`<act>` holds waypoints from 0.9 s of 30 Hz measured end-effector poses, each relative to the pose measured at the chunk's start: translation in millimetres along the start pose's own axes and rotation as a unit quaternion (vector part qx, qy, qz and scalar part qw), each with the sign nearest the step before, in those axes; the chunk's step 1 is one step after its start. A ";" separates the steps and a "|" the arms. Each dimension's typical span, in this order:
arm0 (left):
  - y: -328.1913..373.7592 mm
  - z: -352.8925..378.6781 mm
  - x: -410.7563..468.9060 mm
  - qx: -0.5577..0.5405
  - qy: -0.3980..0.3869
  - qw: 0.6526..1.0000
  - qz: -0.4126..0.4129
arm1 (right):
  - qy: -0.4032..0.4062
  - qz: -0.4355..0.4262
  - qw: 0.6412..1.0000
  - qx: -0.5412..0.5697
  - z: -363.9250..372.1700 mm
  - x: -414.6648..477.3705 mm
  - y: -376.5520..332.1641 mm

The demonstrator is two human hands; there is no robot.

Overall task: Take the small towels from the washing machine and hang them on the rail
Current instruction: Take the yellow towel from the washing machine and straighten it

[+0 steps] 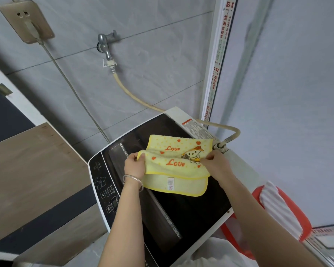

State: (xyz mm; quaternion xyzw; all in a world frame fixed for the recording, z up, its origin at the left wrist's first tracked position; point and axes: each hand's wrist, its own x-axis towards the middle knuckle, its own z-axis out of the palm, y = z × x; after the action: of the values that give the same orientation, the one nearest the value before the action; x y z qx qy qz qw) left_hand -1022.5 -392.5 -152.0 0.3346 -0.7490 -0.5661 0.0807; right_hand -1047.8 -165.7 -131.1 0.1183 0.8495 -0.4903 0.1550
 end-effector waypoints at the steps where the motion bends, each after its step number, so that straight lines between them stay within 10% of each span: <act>1: -2.0 -1.5 2.7 0.001 -0.001 1.000 -0.005 | -0.003 -0.007 1.000 0.017 0.8 -0.2 -1.0; 9: -28.5 -5.2 5.6 0.116 -0.058 0.990 -0.056 | -0.125 0.040 0.983 -0.130 16.4 -2.6 21.0; 27: -14.7 -4.0 6.6 0.109 0.012 0.994 0.014 | -0.136 0.024 0.963 -0.231 7.7 -5.1 28.7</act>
State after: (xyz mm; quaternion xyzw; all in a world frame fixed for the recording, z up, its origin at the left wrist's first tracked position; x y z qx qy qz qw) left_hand -1019.5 -401.5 -165.5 0.3376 -0.8100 -0.4755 0.0609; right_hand -1031.8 -158.5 -155.7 0.0320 0.9073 -0.2884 0.3043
